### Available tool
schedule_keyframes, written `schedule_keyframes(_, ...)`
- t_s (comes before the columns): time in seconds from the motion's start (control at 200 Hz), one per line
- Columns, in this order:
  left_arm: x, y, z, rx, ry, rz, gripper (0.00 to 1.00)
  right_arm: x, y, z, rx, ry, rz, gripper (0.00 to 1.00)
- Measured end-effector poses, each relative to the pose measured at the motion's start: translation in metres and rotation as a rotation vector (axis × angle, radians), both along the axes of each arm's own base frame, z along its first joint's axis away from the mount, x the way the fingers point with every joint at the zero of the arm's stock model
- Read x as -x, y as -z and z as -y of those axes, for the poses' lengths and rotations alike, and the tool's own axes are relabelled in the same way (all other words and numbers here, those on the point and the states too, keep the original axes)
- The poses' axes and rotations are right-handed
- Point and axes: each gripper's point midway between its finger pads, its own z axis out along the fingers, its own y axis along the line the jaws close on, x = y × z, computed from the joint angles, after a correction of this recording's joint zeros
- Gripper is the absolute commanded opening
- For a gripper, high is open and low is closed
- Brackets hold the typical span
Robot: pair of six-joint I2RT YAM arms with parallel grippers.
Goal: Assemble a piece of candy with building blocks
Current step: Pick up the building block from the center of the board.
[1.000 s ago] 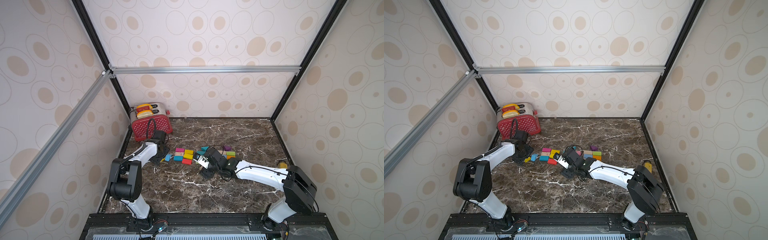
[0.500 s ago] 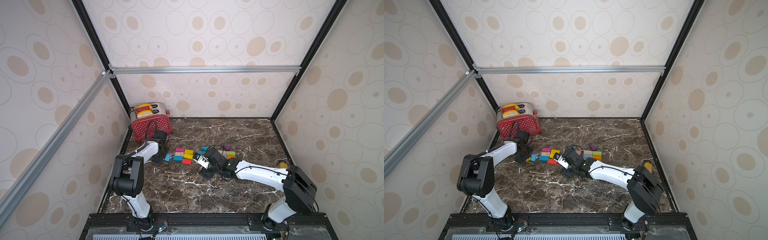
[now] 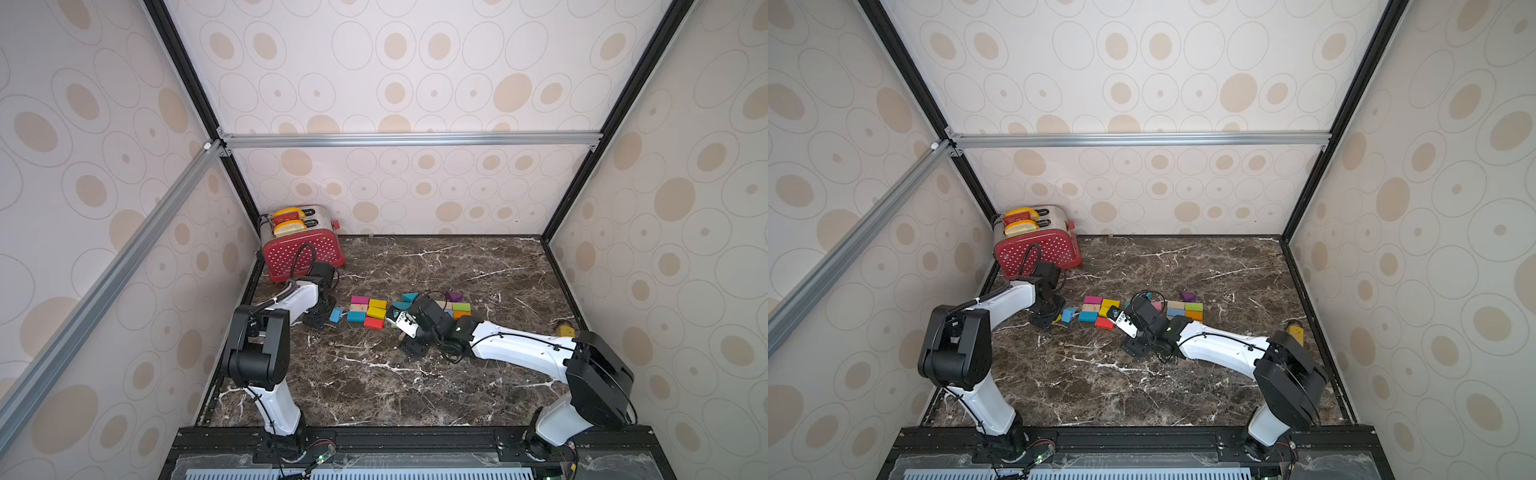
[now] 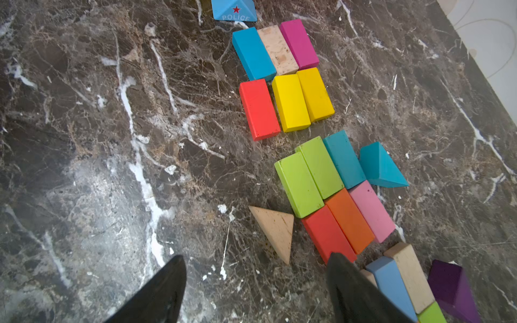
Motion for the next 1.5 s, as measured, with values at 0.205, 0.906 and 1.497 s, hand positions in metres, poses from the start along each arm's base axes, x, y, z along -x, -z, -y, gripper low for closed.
schedule_keyframes(0.205,0.002,0.011,-0.001,-0.006,-0.001,-0.033,0.5,0.0,0.0,0.0,0.0,0.0,0.0,0.83)
schedule_keyframes(0.906,-0.01,0.003,-0.007,-0.041,0.014,-0.01,0.39,0.001,0.003,0.0,0.004,-0.003,-0.007,0.83)
schedule_keyframes(1.497,-0.026,-0.023,-0.003,-0.03,0.032,0.066,0.29,-0.002,0.002,0.005,0.005,0.024,0.016,0.83)
